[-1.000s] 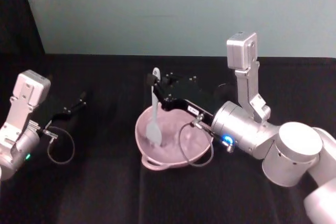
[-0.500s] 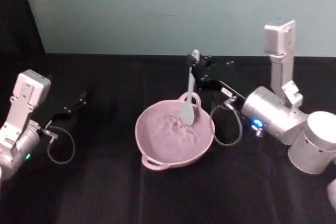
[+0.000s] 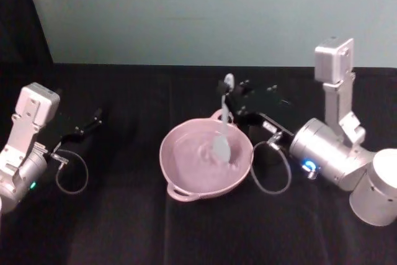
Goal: Use the one hand to pick up the spoon and stir the clear water in the bowl.
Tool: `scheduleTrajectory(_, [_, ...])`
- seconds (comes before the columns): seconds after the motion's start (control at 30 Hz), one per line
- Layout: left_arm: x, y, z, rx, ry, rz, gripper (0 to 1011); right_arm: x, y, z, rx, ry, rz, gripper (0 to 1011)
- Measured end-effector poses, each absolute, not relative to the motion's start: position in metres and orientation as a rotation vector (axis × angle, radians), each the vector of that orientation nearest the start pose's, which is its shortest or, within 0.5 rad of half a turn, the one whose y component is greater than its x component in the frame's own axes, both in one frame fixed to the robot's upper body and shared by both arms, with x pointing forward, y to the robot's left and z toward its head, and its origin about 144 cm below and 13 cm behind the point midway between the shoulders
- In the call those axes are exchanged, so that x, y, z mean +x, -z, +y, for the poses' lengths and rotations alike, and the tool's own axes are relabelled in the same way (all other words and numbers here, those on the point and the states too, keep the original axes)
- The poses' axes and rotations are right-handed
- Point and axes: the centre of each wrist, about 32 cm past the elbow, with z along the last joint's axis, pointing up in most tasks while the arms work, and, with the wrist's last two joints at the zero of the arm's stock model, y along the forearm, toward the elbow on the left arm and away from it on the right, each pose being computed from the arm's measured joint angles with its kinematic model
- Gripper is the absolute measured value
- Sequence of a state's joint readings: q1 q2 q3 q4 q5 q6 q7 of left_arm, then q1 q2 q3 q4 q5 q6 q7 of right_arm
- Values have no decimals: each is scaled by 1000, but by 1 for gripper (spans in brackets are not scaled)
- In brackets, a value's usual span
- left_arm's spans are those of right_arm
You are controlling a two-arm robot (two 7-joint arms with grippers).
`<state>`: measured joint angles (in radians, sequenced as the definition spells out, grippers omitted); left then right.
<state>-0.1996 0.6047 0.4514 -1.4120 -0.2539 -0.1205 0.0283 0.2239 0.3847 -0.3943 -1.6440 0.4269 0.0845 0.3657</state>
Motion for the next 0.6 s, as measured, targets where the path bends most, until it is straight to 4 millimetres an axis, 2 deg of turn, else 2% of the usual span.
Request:
scheduleTrajectory(0.27, [489, -1140, 310, 305, -1248, -285, 1011, 484, -1211, -182, 50, 711, -26, 121])
scheduleTrajectory(0.6, [489, -1140, 310, 305, -1248, -285, 1011, 495, -1207, -155, 79, 677, -5, 121])
